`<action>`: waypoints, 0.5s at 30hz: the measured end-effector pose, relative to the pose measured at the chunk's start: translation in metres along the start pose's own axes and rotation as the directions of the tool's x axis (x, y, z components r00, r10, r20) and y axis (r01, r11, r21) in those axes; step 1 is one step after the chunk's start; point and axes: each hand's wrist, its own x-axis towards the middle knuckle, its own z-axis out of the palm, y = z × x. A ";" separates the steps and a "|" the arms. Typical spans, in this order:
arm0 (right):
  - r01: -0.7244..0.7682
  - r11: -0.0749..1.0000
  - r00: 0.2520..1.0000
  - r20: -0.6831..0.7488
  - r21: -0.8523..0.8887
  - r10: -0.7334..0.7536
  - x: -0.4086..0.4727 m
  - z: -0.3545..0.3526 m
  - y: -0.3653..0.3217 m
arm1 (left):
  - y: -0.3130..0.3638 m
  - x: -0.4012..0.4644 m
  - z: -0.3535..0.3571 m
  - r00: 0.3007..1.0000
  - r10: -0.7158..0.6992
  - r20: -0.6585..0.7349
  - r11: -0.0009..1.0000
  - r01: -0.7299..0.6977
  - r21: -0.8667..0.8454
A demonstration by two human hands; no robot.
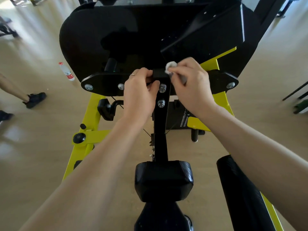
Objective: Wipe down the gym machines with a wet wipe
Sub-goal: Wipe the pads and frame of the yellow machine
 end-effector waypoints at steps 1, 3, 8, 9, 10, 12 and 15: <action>0.041 0.999 0.999 0.021 0.008 -0.041 -0.001 0.004 -0.005 | 0.002 0.000 0.001 1.000 0.003 0.006 1.000 -0.003 0.020; 0.134 0.990 0.988 0.066 0.047 -0.137 -0.003 0.009 -0.014 | 0.007 0.001 0.000 1.000 -0.009 0.025 0.996 0.007 0.089; -0.284 0.958 0.956 -0.074 0.025 0.286 -0.041 -0.004 0.012 | 0.026 0.006 0.000 0.995 0.072 0.065 0.965 -0.086 0.246; -0.383 0.923 0.918 -0.094 0.031 0.384 -0.050 -0.010 0.019 | 0.030 0.007 0.002 0.989 0.139 0.058 0.945 -0.149 0.290; -0.441 0.896 0.889 -0.117 0.045 0.443 -0.056 -0.016 0.024 | 0.032 0.008 0.006 0.976 0.207 0.065 0.921 -0.217 0.324; -0.469 0.879 0.863 -0.169 0.084 0.477 -0.059 -0.028 0.027 | 0.033 0.014 0.019 0.950 0.296 0.100 0.886 -0.312 0.341; -0.431 0.899 0.878 -0.192 0.079 0.438 -0.050 -0.031 0.027 | 0.022 0.017 0.040 0.945 0.317 0.079 0.899 -0.326 0.293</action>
